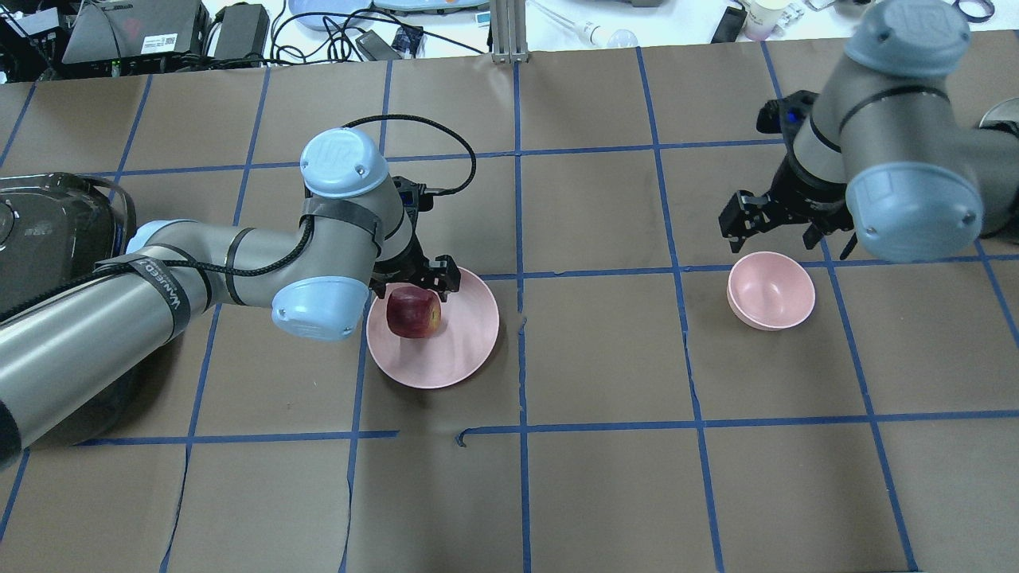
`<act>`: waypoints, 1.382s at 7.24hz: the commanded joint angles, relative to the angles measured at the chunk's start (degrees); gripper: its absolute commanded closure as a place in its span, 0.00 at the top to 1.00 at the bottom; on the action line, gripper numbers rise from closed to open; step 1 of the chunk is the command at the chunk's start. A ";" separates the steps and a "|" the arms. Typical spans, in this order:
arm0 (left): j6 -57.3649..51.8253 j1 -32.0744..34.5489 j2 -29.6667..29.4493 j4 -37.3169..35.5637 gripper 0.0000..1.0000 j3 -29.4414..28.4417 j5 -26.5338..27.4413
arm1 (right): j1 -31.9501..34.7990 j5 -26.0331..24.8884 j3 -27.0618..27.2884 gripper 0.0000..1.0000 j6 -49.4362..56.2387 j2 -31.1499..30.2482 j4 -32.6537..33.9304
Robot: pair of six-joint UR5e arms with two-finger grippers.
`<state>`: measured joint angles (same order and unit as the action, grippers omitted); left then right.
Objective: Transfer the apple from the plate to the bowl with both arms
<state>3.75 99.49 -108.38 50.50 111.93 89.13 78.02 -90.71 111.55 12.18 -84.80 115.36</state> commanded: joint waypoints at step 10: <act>-0.06 0.17 -1.75 0.30 0.95 1.18 -0.45 | -8.32 0.80 4.91 0.00 9.53 8.08 9.54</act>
<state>3.90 99.61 -110.25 50.79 112.61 88.84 69.73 -89.77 116.72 21.81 -76.66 125.05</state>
